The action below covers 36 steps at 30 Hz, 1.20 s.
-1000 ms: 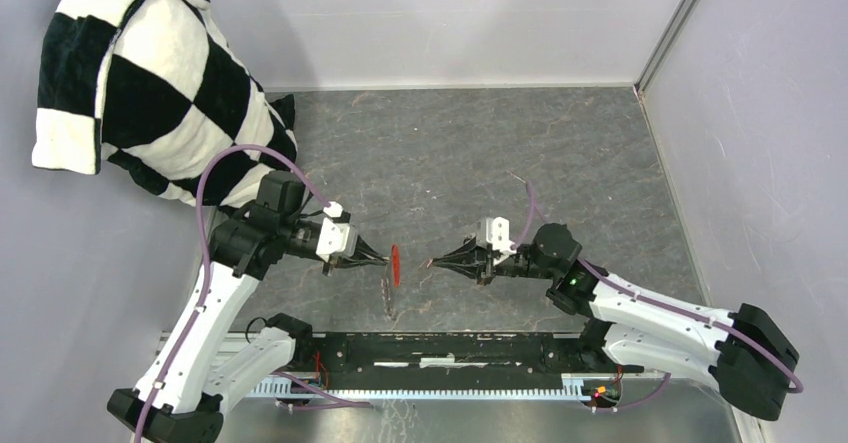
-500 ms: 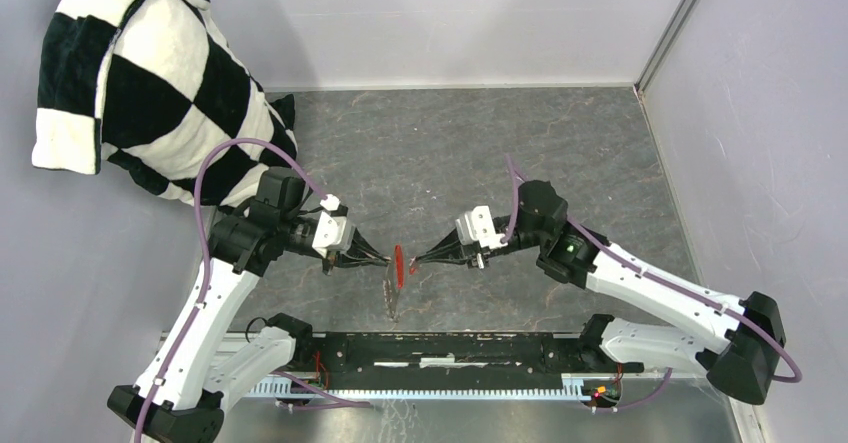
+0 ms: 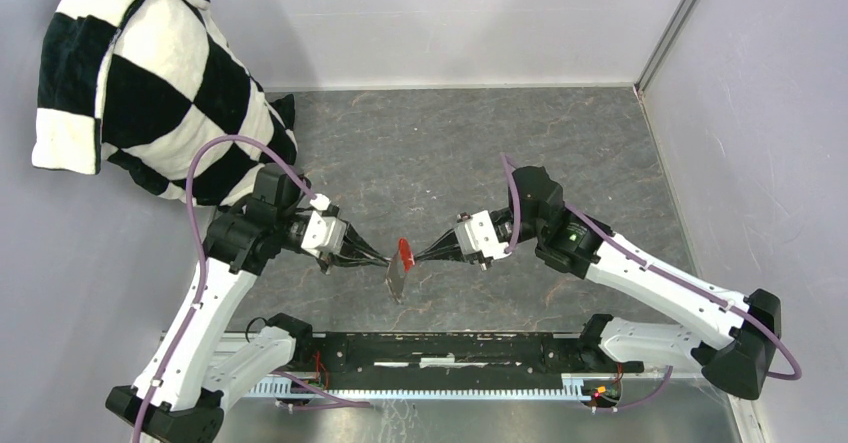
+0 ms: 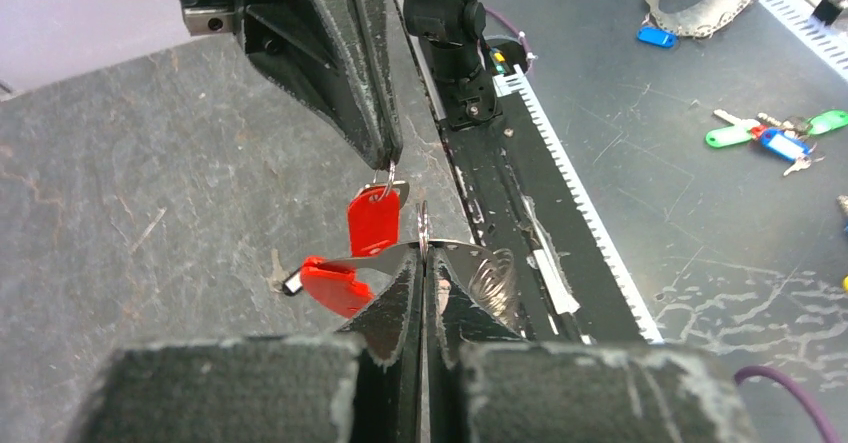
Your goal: Put the keys on the keyring
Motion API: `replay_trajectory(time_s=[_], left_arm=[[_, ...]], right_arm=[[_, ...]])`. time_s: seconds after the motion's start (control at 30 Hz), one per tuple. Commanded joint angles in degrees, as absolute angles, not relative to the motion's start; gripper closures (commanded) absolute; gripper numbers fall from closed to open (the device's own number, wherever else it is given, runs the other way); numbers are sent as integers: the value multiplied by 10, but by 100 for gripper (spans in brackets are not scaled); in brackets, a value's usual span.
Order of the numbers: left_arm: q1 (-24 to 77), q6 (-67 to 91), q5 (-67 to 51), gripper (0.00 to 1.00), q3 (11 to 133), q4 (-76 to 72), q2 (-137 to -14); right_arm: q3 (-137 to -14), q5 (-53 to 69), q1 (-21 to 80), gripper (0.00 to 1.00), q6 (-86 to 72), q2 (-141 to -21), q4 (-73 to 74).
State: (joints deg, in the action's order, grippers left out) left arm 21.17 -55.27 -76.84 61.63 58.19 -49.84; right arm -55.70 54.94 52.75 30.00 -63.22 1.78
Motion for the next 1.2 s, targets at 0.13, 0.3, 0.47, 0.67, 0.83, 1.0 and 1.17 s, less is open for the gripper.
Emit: replay_trajectory(time_s=[0.13,0.3,0.47,0.67,0.83,1.0,1.17], left_arm=[[244,-707,-781,98,634,570,-474],[264,-759,-768,98,638,571,-472],[276,-769,-760,98,642,571,-474],[278,-723,-760,98,648,571,-482],[278,-661,-767,98,660,571,-496],[278,-625,-767,98,661,571,-505],[278,-616,-762,98,658,571,-504]], right_arm=[[-601,557,536,100,354,-630,31],[-616,559,545,100,365,-630,44],[-622,566,553,99,364,-635,44],[-629,564,560,100,379,-635,66],[-633,563,563,100,386,-635,77],[-634,558,567,100,386,-633,78],[-635,553,568,100,386,-630,80]])
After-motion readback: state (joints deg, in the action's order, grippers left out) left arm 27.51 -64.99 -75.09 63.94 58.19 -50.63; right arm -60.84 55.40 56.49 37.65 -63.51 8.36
